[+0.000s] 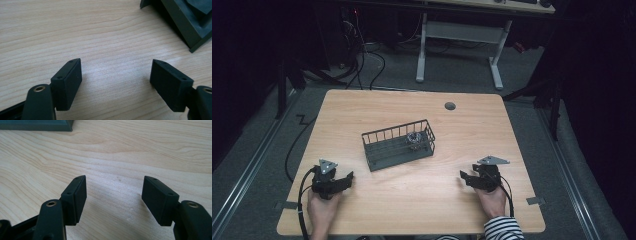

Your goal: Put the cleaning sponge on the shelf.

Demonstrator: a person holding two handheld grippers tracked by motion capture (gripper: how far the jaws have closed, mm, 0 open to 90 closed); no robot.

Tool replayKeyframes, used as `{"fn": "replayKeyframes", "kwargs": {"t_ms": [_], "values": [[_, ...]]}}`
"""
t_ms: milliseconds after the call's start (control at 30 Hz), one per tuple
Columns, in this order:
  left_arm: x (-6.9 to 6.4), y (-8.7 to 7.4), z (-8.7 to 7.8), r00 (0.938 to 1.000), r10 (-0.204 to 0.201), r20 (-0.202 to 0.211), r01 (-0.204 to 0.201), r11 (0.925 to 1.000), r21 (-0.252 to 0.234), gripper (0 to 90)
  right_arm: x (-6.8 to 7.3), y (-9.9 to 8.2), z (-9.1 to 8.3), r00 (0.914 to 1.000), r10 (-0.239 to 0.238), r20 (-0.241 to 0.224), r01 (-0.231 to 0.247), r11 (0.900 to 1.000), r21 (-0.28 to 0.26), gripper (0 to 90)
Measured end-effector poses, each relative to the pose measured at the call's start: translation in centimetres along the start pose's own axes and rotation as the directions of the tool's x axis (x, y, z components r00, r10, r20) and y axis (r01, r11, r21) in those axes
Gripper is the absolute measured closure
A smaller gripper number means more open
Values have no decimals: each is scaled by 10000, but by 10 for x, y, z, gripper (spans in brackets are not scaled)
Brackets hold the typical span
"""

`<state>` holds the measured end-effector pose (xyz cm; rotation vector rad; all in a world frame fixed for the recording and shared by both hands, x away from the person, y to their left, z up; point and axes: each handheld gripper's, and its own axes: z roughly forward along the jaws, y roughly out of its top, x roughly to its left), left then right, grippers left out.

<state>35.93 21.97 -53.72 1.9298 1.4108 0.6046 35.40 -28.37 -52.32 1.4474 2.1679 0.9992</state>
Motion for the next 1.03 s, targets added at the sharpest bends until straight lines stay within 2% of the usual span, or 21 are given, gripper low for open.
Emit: {"fn": "replayKeyframes", "kwargs": {"t_ms": [267,300,367,400,1033], "values": [[0,0,0,10000,4,3,-4,10000,3,259,3,-4,3,9991,-280,311,279,9996,46,365],[0,0,0,10000,-12,3,12,10000,-14,258,4,-5,4,9986,-352,393,353,9994,2,363],[0,0,0,10000,-4,1,4,10000,-13,257,7,-7,5,9937,-803,781,811,9967,-65,362],[0,0,0,10000,-6,9,6,10000,-13,256,7,-7,5,9929,-831,853,840,9964,-71,360],[-1,0,1,10000,-14,4,13,10000,31,225,7,-7,5,9934,-712,902,719,9974,-49,335]]}}
